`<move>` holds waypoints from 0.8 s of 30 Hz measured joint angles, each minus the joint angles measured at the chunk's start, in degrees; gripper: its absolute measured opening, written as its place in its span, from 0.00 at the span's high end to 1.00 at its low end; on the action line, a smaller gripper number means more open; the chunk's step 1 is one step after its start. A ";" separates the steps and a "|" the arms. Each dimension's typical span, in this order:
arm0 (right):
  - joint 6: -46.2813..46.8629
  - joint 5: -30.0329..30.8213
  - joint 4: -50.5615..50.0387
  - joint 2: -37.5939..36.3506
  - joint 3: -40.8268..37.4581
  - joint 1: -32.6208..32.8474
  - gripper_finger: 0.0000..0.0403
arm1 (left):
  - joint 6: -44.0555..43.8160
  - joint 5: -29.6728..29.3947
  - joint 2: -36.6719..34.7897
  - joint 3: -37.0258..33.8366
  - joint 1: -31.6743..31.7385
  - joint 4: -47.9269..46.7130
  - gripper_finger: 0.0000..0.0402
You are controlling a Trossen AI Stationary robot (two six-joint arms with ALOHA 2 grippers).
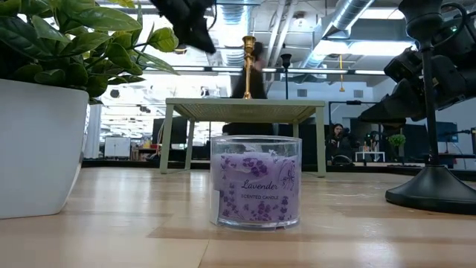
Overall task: Pick & Place candle stick holders
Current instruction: Put the black candlestick on the shelf
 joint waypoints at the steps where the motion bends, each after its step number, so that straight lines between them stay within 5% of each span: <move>1: 0.00 0.00 0.00 0.02 0.00 0.00 0.81 | 0.53 0.02 -0.63 0.00 -1.27 0.00 0.90; 24: 0.17 -0.02 0.20 0.00 0.00 0.00 0.81 | 6.86 0.04 -2.78 -0.21 -24.95 -8.26 0.98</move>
